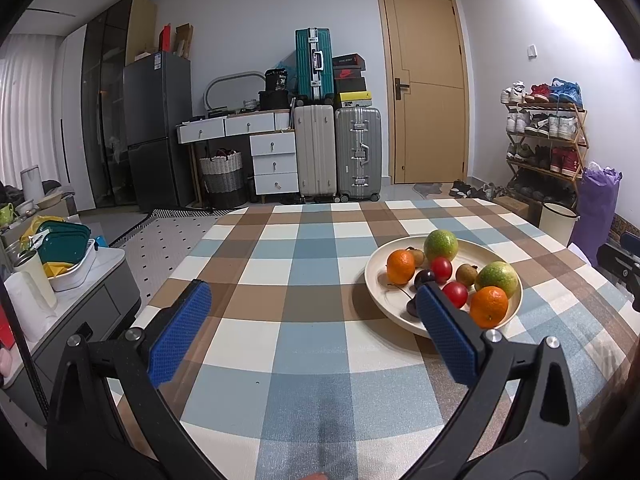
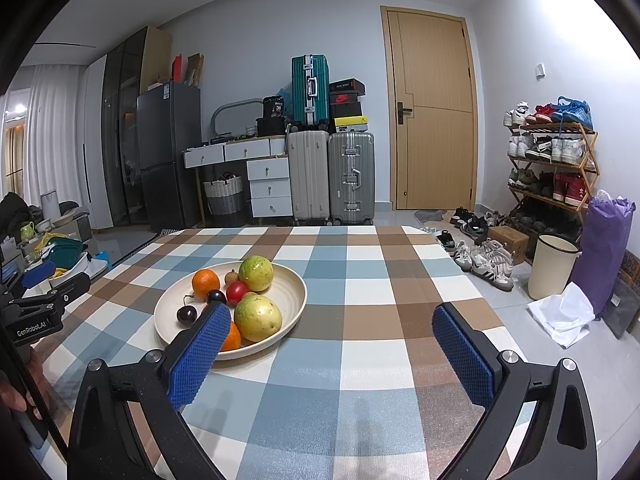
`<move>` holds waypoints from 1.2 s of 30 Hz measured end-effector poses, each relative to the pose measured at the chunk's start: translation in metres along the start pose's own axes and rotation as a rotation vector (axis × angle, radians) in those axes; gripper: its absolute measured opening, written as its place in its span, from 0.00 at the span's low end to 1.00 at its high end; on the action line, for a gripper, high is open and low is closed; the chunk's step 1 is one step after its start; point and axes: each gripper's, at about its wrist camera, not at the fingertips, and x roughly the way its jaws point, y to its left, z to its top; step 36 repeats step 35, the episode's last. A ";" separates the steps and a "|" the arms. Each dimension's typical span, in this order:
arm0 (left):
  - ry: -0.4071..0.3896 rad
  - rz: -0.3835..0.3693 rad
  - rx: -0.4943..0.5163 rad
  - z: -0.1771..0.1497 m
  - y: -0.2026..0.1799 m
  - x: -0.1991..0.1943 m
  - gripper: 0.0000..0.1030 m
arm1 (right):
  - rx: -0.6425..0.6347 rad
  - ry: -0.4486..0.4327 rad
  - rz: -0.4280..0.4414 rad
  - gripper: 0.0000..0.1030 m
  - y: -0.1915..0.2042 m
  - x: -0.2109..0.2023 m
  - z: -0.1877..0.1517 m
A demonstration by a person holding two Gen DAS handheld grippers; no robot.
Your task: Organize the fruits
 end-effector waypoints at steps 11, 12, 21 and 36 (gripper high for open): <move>-0.008 0.005 0.006 0.000 -0.002 0.001 0.99 | 0.000 0.001 0.000 1.00 0.000 0.000 0.000; -0.008 0.005 0.004 0.000 -0.002 0.001 0.99 | 0.000 0.001 0.001 1.00 0.000 0.000 0.000; -0.007 0.005 0.006 0.000 -0.002 0.001 0.99 | 0.002 0.003 0.001 1.00 0.000 0.000 0.000; -0.001 0.002 -0.001 -0.001 -0.002 0.003 0.99 | 0.003 0.004 0.001 1.00 -0.001 0.000 0.000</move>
